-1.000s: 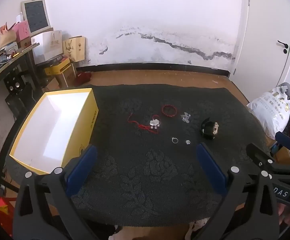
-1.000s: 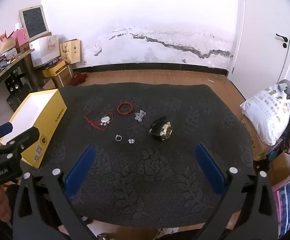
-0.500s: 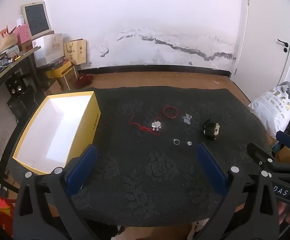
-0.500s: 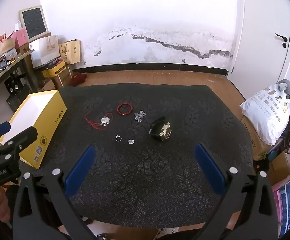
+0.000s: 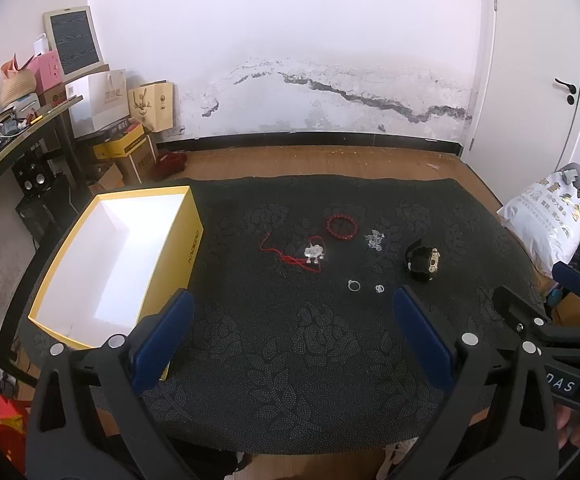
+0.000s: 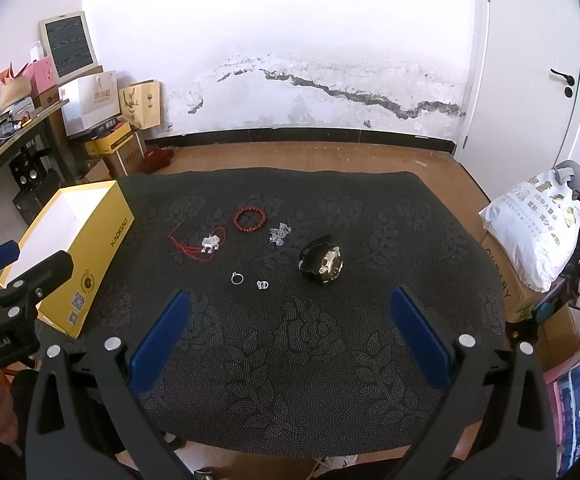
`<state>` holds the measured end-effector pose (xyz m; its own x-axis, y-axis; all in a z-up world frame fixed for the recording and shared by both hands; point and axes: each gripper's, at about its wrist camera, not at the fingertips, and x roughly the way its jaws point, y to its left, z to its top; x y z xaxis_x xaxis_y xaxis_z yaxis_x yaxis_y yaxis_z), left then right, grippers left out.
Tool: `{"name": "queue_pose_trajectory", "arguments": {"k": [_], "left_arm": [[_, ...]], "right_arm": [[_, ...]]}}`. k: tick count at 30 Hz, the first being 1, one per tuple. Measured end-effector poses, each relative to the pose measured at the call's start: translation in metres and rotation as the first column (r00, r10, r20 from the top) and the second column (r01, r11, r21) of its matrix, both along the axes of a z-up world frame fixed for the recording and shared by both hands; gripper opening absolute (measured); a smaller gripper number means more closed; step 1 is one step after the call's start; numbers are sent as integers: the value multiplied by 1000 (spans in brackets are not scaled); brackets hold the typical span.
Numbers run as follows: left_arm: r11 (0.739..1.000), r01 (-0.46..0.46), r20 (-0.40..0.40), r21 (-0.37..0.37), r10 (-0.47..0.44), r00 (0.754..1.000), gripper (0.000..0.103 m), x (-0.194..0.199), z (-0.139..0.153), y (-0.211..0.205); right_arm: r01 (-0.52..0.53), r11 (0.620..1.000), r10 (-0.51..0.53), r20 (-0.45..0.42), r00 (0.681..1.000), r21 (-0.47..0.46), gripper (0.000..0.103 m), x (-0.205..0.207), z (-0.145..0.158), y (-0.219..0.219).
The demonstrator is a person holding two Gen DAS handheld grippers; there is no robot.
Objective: Organize jewelry
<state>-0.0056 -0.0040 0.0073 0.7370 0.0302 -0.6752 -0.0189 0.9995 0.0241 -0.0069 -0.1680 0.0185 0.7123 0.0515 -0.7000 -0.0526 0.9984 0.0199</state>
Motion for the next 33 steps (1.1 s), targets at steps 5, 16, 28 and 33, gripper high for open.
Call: {"name": "queue_pose_trajectory", "arguments": {"k": [5, 16, 28, 33], "left_arm": [[1000, 1, 1, -2, -1, 1000, 97, 0, 2, 0], [1000, 3, 5, 0, -3, 1000, 97, -2, 4, 0], [1000, 2, 5, 3, -2, 1000, 97, -2, 5, -2], [1000, 5, 5, 4, -5, 1000, 97, -2, 6, -2]], "right_arm": [[0, 1000, 0, 3, 1000, 0, 97, -2, 1, -1], [0, 1000, 0, 3, 1000, 1, 97, -2, 1, 0], [0, 1000, 0, 5, 1000, 3, 97, -3, 2, -1], [-1, 1000, 1, 5, 1000, 3, 97, -3, 1, -1]]}}
